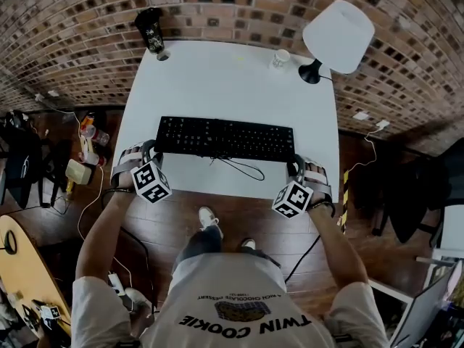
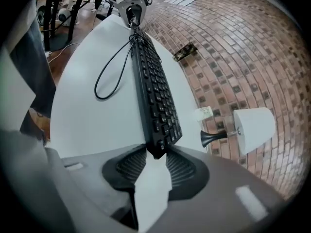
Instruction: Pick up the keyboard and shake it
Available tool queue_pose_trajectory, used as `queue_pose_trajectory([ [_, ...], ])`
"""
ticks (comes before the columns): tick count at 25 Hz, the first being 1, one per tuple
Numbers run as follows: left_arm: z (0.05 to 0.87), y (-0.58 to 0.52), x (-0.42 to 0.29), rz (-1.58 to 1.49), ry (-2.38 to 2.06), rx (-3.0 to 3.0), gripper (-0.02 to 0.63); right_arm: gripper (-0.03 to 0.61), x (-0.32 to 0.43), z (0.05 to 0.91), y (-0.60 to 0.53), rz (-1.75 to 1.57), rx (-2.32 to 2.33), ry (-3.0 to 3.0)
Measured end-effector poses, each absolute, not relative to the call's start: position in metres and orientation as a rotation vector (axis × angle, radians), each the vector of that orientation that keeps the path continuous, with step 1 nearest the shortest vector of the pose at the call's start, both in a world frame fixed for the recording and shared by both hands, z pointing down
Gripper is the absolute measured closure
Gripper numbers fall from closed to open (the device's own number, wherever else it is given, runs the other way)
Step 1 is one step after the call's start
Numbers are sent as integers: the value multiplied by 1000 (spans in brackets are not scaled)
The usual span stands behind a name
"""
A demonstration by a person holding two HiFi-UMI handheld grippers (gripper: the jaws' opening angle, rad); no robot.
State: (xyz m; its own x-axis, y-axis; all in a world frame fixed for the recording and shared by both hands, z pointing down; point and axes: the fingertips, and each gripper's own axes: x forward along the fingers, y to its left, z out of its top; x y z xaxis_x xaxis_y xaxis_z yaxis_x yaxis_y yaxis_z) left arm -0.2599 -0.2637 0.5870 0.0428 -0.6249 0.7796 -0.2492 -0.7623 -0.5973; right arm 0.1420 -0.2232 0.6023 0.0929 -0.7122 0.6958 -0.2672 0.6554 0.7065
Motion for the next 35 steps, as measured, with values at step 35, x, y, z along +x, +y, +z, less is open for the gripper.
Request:
queue_pose_trajectory([
  [35, 469, 25, -22, -975, 1901, -2626, 606, 479, 73, 498, 12, 156, 806, -2331],
])
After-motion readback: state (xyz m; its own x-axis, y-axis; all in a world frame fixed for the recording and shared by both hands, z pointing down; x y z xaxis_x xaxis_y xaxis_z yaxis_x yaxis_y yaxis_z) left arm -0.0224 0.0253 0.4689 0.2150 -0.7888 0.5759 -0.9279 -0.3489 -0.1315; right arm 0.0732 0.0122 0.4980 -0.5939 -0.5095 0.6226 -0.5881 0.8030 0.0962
